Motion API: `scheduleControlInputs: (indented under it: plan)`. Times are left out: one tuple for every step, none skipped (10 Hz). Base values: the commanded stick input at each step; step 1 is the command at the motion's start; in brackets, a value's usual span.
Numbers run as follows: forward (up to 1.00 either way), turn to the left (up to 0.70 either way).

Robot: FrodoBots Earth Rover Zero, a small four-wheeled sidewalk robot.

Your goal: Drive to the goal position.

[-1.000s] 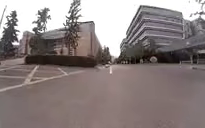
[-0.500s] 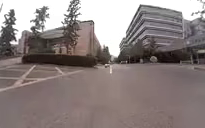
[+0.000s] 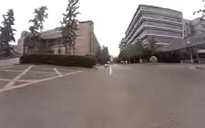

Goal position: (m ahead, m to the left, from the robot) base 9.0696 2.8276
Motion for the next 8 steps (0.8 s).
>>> scheduleControlInputs:
  plan:
    - [0.70, 0.00]
    - [0.70, 0.00]
    - [0.70, 0.00]
    - [0.70, 0.00]
    - [0.70, 0.00]
    - [0.70, 0.00]
    - [0.70, 0.00]
    - [0.70, 0.00]
